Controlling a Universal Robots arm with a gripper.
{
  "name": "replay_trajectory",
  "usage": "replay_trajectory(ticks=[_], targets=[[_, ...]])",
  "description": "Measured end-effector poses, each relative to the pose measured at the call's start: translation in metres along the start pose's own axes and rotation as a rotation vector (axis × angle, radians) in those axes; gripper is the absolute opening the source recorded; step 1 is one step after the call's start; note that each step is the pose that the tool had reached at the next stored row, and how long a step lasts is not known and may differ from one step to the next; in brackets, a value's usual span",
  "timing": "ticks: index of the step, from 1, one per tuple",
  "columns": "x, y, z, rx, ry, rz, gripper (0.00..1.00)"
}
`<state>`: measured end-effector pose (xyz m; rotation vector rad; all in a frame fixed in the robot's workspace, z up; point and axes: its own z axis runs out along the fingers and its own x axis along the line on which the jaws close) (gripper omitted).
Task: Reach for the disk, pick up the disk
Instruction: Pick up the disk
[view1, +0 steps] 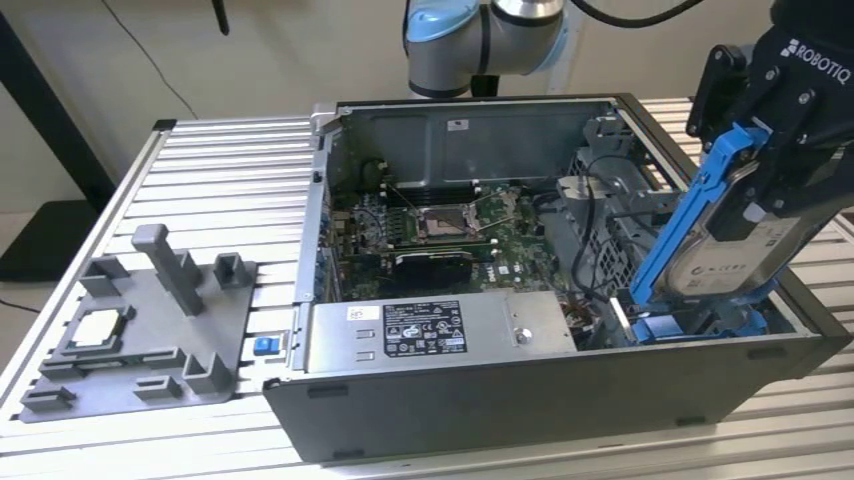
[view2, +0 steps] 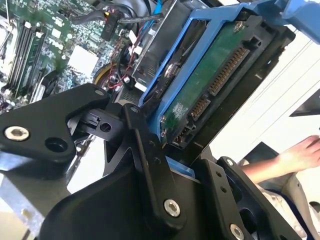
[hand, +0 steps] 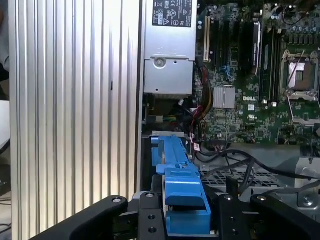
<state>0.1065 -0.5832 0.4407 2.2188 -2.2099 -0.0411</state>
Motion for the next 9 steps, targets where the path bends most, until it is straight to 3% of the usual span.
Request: replay_trajectory(ticks=[9], targets=[[0.0001, 0.0, 0.002, 0.0, 0.0, -0.003, 0.0]])
